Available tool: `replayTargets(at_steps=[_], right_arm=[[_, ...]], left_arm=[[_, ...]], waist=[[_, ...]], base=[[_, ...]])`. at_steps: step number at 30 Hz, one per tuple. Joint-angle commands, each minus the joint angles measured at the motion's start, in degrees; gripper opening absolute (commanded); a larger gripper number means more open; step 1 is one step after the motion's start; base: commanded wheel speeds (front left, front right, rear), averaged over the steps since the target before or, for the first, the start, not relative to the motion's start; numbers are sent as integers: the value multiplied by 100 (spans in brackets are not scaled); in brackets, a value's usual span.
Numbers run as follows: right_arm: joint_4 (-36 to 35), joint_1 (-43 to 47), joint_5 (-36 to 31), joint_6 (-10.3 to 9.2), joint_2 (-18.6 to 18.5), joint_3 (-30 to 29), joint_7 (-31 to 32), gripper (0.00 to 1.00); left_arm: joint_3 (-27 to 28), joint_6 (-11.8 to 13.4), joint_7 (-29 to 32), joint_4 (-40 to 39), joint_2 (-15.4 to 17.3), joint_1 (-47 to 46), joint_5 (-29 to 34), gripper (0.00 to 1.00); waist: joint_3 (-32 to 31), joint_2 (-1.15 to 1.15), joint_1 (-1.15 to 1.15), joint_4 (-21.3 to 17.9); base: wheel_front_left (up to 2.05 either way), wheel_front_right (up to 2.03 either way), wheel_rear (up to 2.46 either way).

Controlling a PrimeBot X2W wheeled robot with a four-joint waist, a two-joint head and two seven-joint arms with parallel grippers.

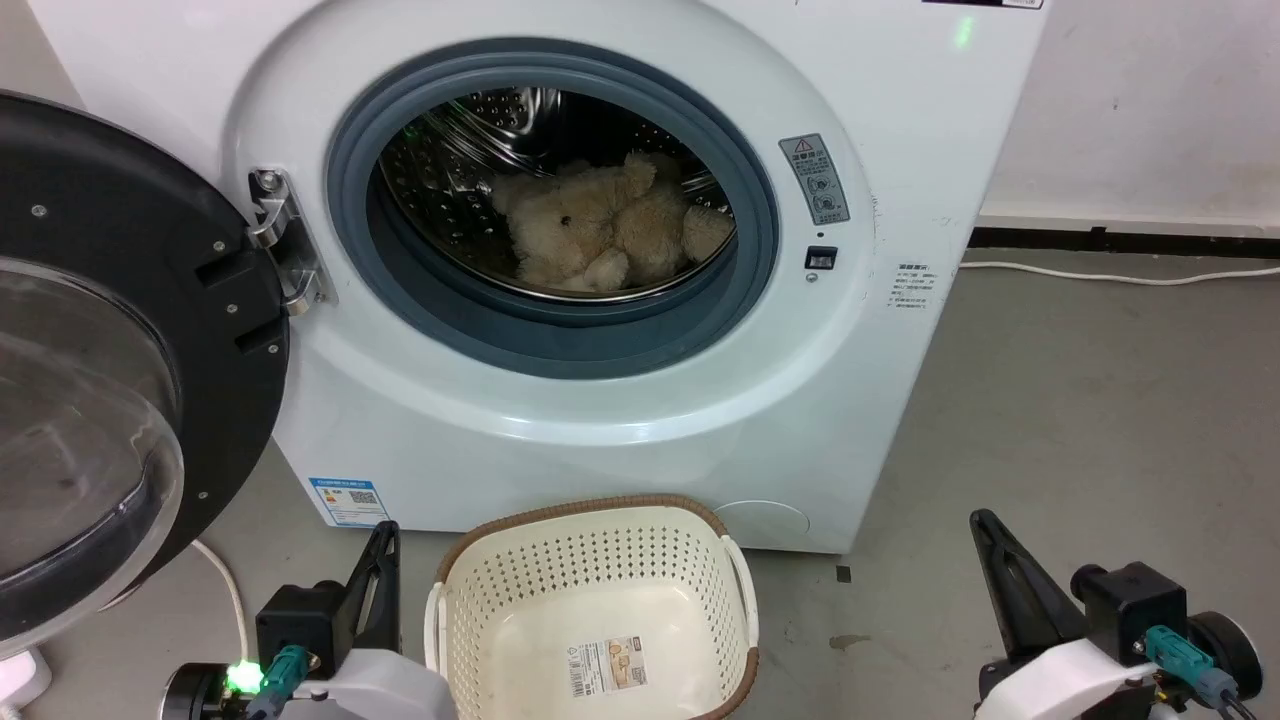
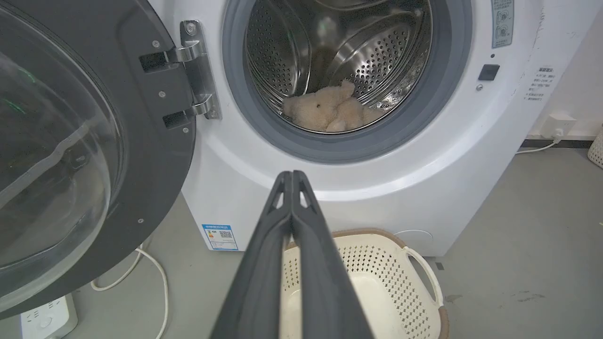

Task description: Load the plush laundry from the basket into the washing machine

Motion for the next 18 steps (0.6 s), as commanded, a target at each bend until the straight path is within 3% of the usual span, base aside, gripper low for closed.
replayTargets(at_steps=[1, 18], right_arm=[[-40, -81, -43, 3, 19, -16, 21, 0], [-80, -165, -161, 3, 22, -77, 209, 0]], left_arm=[[26, -14, 17, -39, -7, -109, 58, 0], [79, -35, 204, -146, -50, -200, 226, 0]], waist=[[1, 0, 0, 1], [15, 0, 0, 28]], base=[[0, 0, 0], [0, 0, 0]])
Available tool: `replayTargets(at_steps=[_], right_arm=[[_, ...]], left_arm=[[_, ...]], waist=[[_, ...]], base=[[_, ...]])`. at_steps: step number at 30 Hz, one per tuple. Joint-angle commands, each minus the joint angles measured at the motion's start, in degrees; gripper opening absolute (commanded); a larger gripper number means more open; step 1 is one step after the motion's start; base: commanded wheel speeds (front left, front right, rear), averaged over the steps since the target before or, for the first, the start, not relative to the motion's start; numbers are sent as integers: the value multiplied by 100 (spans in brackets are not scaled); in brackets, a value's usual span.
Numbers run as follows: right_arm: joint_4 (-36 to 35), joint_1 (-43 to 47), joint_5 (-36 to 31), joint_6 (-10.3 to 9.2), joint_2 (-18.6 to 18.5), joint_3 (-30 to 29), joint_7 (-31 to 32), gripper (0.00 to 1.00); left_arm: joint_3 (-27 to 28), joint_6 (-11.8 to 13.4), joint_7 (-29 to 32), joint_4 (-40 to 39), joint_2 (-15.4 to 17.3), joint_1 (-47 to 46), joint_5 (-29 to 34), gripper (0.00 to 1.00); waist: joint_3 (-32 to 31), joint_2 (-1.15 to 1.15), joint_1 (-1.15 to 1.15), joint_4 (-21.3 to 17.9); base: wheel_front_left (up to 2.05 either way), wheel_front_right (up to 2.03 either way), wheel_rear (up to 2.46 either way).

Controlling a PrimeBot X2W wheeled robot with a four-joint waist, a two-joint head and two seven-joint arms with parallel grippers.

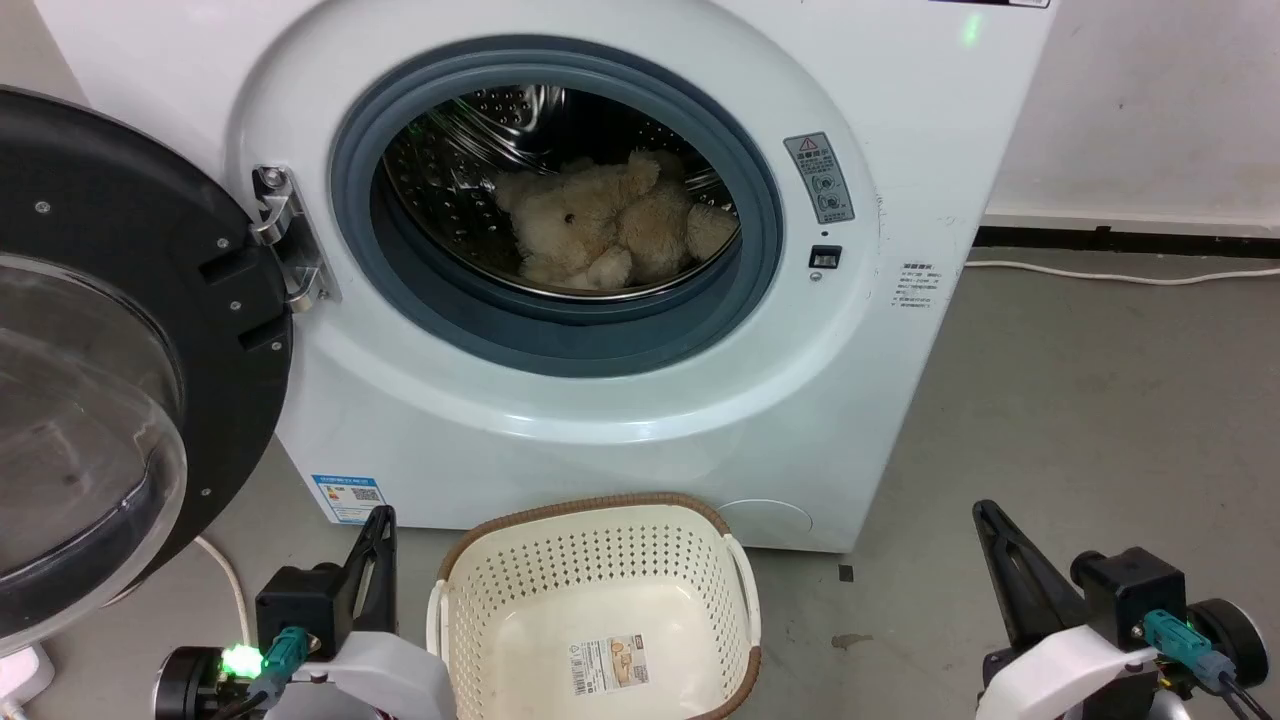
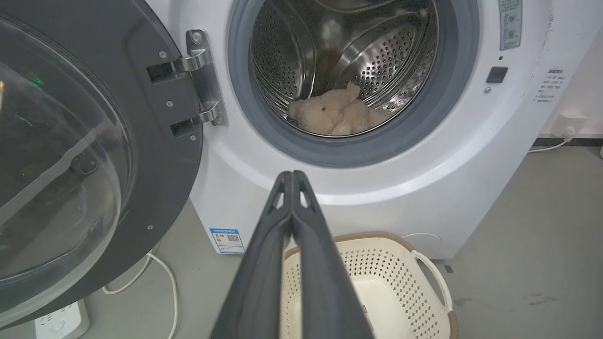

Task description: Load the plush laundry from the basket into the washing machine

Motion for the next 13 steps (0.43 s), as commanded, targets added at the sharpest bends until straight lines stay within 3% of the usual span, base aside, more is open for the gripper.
replayTargets(at_steps=[1, 13], right_arm=[[-32, -67, -44, 3, 20, -17, 8, 0], [-32, -67, -44, 3, 20, -17, 8, 0]], left_arm=[[18, -32, 2, -36, -11, -90, 49, 0], [18, -32, 2, -36, -11, -90, 49, 0]], waist=[[0, 0, 0, 0], [0, 0, 0, 0]], base=[[0, 0, 0], [0, 0, 0]])
